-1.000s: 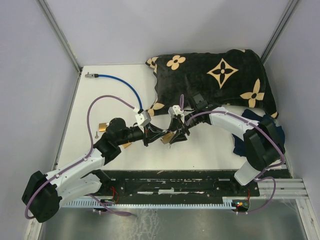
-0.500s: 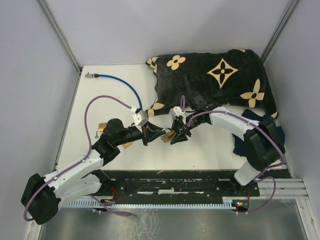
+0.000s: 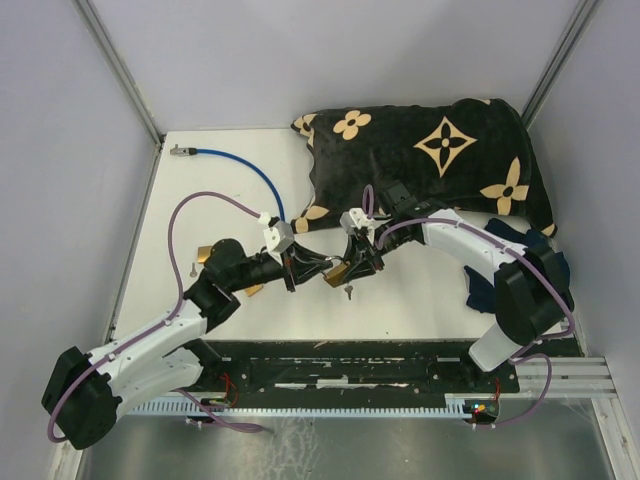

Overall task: Lock with the key
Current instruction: Lock the lock.

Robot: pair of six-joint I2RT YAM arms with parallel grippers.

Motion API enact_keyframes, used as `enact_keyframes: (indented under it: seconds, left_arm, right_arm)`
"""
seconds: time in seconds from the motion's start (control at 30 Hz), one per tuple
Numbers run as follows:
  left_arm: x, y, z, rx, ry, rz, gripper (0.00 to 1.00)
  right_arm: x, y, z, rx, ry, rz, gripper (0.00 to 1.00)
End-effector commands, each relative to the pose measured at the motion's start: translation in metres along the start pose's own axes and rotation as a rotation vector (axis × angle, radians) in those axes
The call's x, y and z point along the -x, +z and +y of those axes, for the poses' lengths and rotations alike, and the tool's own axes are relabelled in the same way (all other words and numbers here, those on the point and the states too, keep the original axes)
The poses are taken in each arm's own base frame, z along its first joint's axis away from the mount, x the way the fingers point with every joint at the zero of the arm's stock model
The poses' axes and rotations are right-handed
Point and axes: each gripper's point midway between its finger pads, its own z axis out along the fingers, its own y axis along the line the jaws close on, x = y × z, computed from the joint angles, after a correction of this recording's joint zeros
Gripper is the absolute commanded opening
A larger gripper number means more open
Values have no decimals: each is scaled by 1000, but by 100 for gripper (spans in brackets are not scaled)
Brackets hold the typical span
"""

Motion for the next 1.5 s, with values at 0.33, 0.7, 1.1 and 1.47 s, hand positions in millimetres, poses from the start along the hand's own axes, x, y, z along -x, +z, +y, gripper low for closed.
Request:
enact_keyframes:
  seconds: [0.33, 0.7, 1.1, 1.47]
  left_arm:
    - [29, -2, -5, -5, 49, -96, 10]
    - [15, 5, -1, 2, -35, 10, 31]
    - [8, -5, 14, 125, -71, 67, 70]
    - [11, -29, 19, 204, -59, -238, 98]
  right_arm:
    - [20, -13, 0, -33, -118, 59, 2]
    - [15, -17, -4, -58, -136, 115, 2]
    - [5, -18, -7, -56, -122, 159, 2]
    - [-24, -18, -18, -71, -126, 245, 2]
